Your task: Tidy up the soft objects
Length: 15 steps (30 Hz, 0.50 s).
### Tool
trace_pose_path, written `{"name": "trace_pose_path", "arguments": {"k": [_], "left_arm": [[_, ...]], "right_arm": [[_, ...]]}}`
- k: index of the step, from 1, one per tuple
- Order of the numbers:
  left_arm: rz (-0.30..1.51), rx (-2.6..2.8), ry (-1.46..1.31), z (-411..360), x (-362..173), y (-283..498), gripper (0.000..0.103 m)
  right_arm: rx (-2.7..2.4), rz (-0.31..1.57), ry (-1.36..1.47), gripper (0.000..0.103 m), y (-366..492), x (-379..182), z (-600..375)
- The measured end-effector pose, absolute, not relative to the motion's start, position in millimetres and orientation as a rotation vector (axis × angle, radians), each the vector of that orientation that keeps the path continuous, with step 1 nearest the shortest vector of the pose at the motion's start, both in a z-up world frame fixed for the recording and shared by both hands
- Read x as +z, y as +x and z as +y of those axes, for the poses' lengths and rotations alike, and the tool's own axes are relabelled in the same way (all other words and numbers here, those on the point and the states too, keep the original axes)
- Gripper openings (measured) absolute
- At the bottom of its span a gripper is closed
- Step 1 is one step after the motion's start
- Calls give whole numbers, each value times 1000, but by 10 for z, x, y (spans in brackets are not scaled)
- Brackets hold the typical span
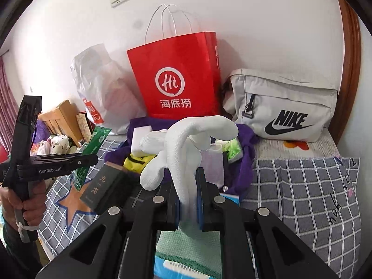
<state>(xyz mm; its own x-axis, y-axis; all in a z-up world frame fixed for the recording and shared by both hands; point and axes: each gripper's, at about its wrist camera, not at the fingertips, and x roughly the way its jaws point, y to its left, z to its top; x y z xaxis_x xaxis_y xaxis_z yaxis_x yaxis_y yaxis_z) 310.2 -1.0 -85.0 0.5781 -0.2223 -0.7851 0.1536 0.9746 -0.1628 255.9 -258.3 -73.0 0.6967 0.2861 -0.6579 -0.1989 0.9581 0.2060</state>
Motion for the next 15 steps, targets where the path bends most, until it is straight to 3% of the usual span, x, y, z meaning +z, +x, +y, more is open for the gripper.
{"name": "trace_pose_path", "arguments": {"k": [15], "left_arm": [[935,-253,-67,-254,-915,3618,33]], "right_arm": [[279,771,111,11,3335,-821,-2542]]}}
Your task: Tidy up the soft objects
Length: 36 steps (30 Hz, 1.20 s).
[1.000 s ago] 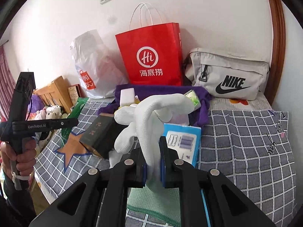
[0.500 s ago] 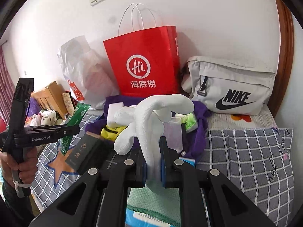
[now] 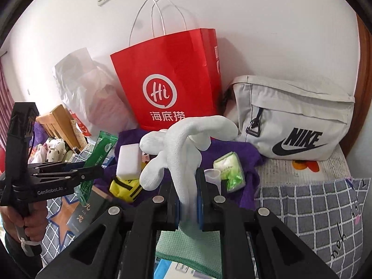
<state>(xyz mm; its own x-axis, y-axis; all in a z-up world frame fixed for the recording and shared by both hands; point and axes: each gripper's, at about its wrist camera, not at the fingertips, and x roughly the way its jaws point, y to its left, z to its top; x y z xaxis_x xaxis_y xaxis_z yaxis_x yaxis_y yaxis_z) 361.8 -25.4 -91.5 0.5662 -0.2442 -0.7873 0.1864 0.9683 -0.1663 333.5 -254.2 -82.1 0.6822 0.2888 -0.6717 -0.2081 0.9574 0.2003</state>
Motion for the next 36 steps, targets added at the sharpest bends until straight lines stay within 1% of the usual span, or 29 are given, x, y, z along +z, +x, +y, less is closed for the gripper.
{"name": "trace_pose_path", "arguments": {"k": [6,11,18,20,27,36], "left_arm": [[960,-262,-98,-295,-1064,3784,33],[980,-278,-110,-345,-1176,3934,33],[996,-318,-146,-416,-1358,4116,33],[1030,-316,-129,-462,-1439,4176,33],[1045,-327,-132,-452,-1533,4205,33],[1058,-349,-146,-512,-1617,4240,33]], "right_arm": [[305,785,96,11,3610,-951,-2496],[333,811,95,11,3739,-1162,-2449],[319,877,104,12,3918,-1437,-2523],[315,899,114,14,3950,-1515,-2543],[338,998,102,15,4063,-1827,-2450],[324,995,104,15,4063,-1827,-2504]]}}
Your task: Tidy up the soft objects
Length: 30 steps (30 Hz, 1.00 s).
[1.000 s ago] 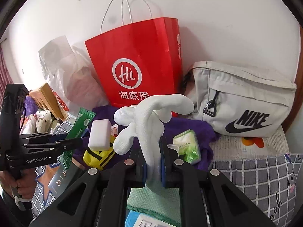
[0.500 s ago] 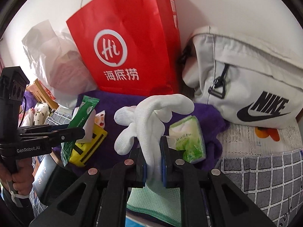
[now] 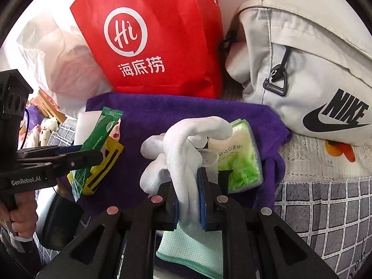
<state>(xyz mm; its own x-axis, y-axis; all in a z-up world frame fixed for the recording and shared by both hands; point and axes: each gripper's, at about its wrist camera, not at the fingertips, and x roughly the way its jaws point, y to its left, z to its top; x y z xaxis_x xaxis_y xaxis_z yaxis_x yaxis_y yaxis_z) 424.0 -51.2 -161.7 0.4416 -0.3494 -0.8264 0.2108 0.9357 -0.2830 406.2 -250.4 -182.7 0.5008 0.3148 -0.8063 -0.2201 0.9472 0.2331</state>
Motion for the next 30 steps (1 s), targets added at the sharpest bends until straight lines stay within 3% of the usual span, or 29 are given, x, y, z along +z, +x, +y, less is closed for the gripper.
{"name": "trace_pose_path", "arguments": {"k": [4,9,14,30], "left_arm": [[1057,-357,-140,-539,-1625,4246,34],[1063,-363,-135,-562,-1635,4258,36],[1039,-357,-135,-553,-1566,4236,56],[969,-292,-120,-302,-1183,3947,56]], "right_arm": [[324,1011,95,19,4075,-1856,-2499],[308,989,104,51,4074,-1818,-2538],[295,984,120,55,4081,-1785,-2604],[243,902,121,55,3615,-1269,-2594]]}}
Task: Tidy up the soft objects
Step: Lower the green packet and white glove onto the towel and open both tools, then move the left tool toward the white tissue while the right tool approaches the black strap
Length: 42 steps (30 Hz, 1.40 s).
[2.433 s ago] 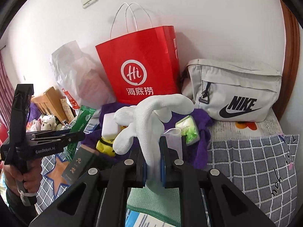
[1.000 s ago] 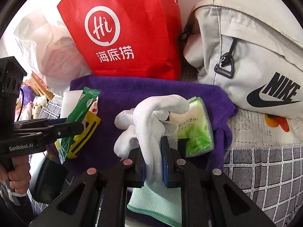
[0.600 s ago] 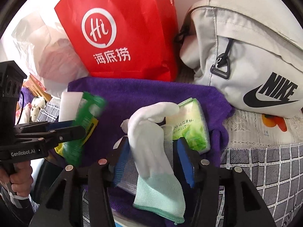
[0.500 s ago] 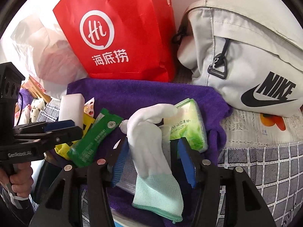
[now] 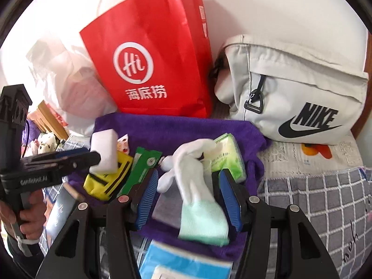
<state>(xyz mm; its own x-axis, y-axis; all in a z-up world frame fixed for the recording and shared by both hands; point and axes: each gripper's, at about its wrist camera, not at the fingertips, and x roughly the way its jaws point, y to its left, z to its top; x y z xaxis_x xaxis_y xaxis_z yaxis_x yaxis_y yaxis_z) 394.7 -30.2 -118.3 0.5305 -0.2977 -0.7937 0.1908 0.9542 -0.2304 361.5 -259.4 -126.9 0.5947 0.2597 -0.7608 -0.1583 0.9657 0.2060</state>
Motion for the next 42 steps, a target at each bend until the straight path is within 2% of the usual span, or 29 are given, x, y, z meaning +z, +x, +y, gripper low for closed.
{"name": "trace_pose_path", "arguments": {"k": [17,30,35,42], "left_arm": [[944,-289,-181,242,-829,2753,56],[963,-278,-242,419,-1056,2033,56],[996,-269,-250,495,-1242,1911,56],[1044,-223,-265,670,-1499,1855,56]], "right_arm": [[298,869,98,55,2149,-948,-2135],[331,935,115,54,1363,-1406,-1863],[323,981,90,43,1300,-1681,-1710],[316,1031,87,39,1401,-2009,-1551]]}}
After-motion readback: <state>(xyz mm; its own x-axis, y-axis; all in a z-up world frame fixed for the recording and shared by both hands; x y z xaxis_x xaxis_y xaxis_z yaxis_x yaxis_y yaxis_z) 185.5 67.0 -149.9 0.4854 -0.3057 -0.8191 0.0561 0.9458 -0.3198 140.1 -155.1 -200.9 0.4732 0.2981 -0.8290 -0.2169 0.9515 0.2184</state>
